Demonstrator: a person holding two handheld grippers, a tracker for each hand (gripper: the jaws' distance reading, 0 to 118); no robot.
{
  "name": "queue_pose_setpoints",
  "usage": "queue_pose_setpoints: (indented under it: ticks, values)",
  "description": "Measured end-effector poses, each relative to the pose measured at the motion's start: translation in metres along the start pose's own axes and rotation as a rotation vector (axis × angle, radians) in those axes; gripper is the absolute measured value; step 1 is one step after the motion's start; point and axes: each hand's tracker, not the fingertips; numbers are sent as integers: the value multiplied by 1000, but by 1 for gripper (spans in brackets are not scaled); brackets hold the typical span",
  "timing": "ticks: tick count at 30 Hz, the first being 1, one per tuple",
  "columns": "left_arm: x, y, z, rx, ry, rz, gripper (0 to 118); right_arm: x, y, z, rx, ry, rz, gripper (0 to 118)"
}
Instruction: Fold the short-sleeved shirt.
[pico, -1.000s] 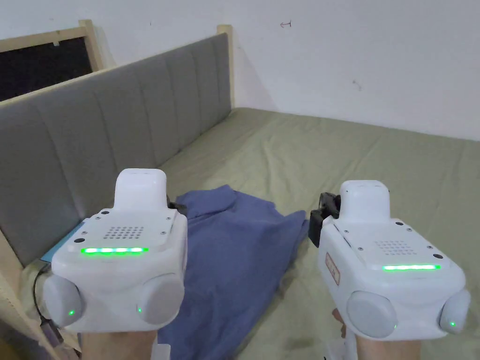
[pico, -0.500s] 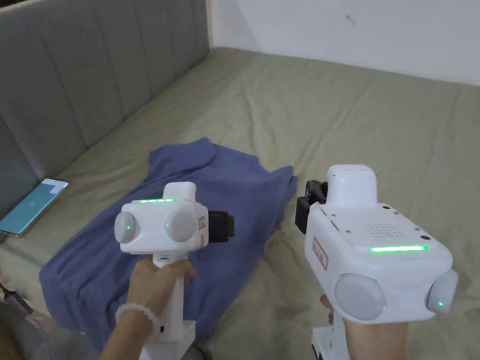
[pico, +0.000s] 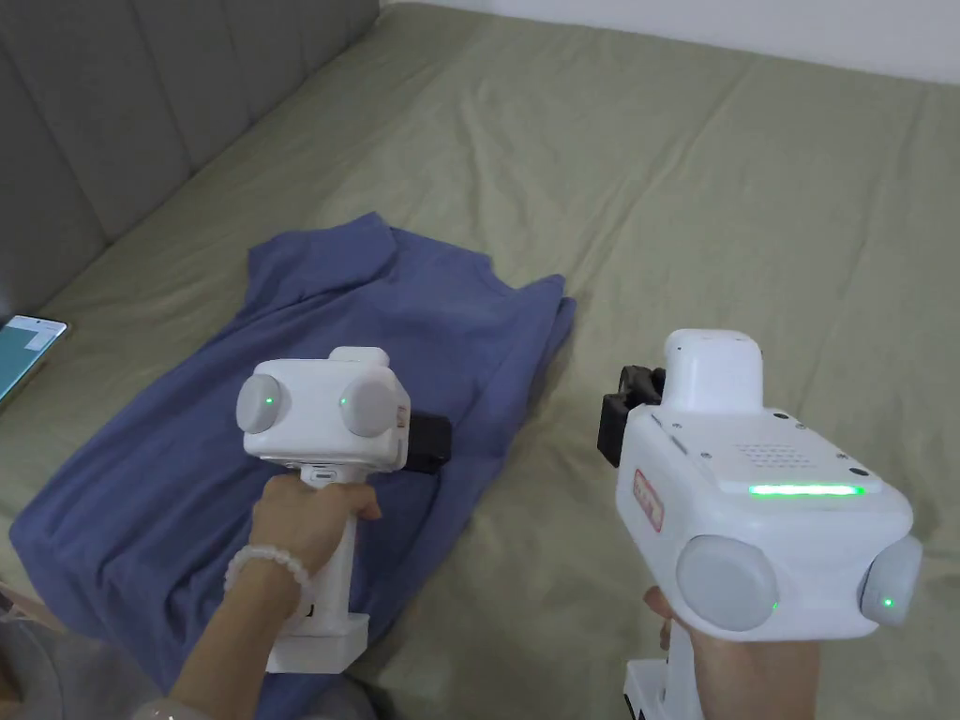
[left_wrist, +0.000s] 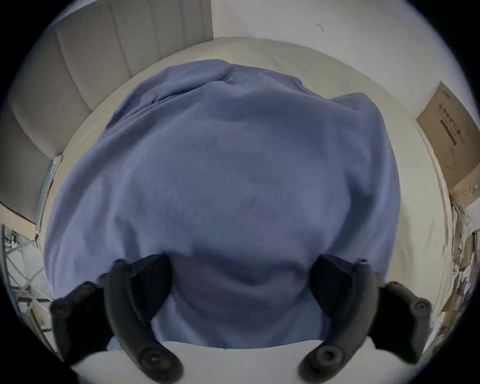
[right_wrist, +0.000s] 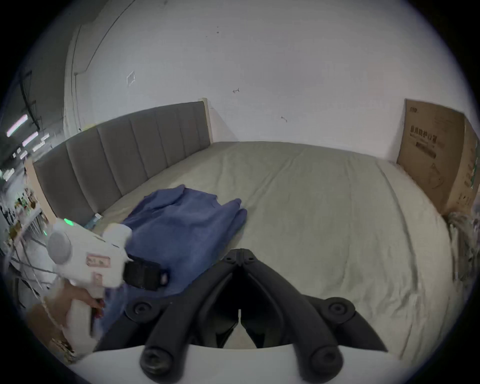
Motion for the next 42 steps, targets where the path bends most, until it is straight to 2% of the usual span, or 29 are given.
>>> queue_pose_setpoints:
  ticks: [1,3,6,8,13,18,23,28,34,38,41,42]
  values:
    - [-3,2,4,18,-5,26,96,-1,0,2,8,-23,28,1]
    - [-4,5,26,37,-5,85,64,0,0,6,13,-13,34,1]
    - [-6,12,25,19,29,50,30,0,1,8,13,-1,6,1]
    - [-6,10,29,23,43,44,13,0,1,10,6,1,-3,1]
    - [-14,11,36,26,-2,92,13,1,-1,22,15,-3,21,1]
    - [-14,19,66,56,-61,148,12,20,2,36,33,-28,-25,1]
    - [7,37,125,198,-161,134,12,53,10,57,76,-89,-95,1]
    - [66,56,185,301,-251,-2,12,90,14,86,132,-151,-176,1]
    - [167,54,238,371,-476,-226,12,142,16,131,195,-280,-251,1]
    - [239,35,264,356,-680,-381,12,180,15,166,246,-388,-274,1]
    - [281,19,271,337,-768,-449,12,205,8,194,278,-488,-281,0]
    - [293,11,267,325,-786,-465,12,214,5,202,288,-487,-285,1]
